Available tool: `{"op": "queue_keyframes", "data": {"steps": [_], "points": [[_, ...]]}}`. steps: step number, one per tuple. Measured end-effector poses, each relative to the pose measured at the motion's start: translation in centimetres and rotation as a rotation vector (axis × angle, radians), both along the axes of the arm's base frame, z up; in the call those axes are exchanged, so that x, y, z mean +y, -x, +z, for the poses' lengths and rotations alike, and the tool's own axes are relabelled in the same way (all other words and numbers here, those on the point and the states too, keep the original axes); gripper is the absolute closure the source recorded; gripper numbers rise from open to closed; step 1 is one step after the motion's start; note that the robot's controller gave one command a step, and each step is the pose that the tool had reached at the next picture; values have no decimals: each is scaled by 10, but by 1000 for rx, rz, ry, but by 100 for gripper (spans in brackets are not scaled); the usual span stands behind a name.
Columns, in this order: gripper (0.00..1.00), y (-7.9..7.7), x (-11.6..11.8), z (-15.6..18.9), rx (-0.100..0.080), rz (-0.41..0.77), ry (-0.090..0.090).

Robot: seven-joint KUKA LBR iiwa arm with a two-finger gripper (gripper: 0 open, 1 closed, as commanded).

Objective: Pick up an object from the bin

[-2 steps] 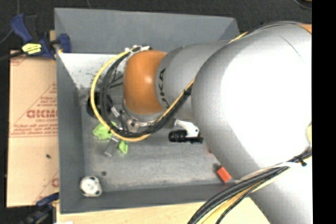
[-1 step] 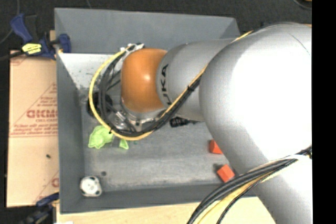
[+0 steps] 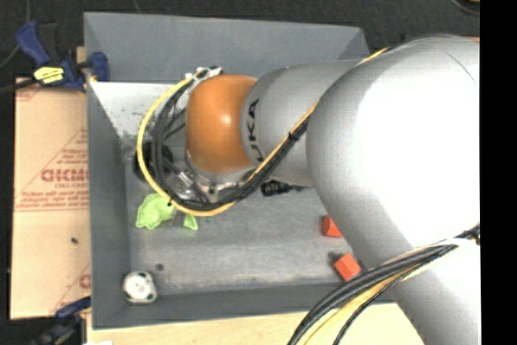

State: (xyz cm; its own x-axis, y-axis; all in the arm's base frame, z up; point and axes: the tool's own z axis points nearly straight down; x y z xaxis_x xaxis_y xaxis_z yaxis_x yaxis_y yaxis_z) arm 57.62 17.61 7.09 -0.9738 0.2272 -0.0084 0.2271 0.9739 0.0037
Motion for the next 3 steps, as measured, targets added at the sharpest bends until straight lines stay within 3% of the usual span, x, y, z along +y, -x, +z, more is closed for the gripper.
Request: {"op": "queue_keyframes", "data": {"steps": [2,3], "points": [[100,2,-1,22,8,-1,2],[100,0,0,37,-1,-1,-1]]}}
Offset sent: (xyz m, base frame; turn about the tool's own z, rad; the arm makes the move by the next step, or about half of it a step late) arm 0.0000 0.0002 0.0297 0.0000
